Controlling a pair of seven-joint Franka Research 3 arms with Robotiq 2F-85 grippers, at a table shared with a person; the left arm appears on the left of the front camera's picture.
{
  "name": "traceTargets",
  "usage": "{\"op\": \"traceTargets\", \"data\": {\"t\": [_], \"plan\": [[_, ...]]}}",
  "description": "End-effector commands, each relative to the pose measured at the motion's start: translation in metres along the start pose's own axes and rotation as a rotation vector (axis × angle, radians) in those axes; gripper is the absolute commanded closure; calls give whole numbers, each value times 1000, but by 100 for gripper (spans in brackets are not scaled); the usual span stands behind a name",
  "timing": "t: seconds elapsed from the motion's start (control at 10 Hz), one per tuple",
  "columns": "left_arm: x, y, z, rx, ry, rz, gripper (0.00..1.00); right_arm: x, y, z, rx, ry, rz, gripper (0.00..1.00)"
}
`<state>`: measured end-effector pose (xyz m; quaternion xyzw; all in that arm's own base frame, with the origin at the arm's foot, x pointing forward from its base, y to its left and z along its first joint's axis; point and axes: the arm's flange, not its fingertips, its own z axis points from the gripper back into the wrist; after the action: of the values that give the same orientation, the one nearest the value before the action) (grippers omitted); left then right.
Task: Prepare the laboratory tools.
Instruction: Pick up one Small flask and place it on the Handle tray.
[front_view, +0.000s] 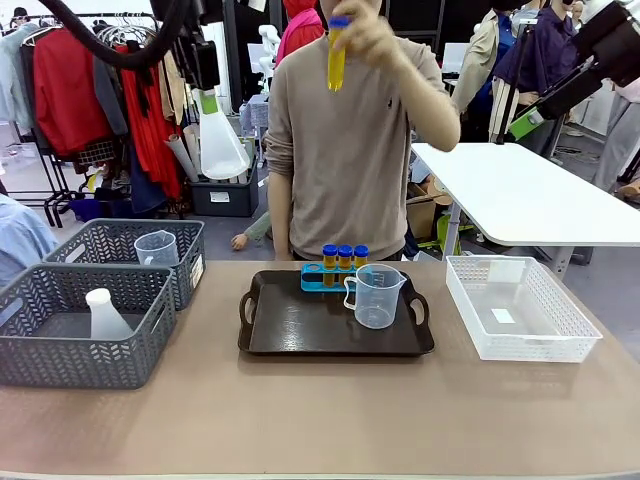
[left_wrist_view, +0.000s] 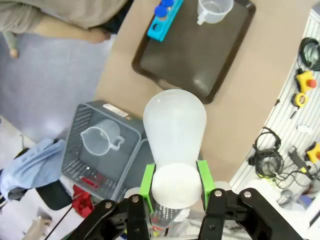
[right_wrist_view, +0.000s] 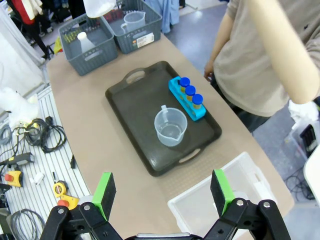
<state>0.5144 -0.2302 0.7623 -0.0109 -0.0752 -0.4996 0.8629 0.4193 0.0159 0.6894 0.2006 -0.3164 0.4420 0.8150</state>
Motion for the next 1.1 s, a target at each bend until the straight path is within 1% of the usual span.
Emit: {"op": "traceTargets", "data": {"t": [0.0, 0.5, 0.7, 0.8, 1.0], "plan": [[-3, 11, 17, -6, 17, -17, 100, 1, 0, 1, 6, -8, 4, 0], [-28, 18, 19, -8, 40, 30, 100, 1, 0, 1, 6, -8, 4, 0], [-33, 21, 22, -7, 44, 62, 100, 1, 0, 1, 6, -8, 4, 0], [-26, 18, 10, -10, 31, 46, 100, 1, 0, 1, 6, -8, 4, 0], [-26, 18, 10, -10, 31, 46, 100, 1, 0, 1, 6, -8, 4, 0]]}}
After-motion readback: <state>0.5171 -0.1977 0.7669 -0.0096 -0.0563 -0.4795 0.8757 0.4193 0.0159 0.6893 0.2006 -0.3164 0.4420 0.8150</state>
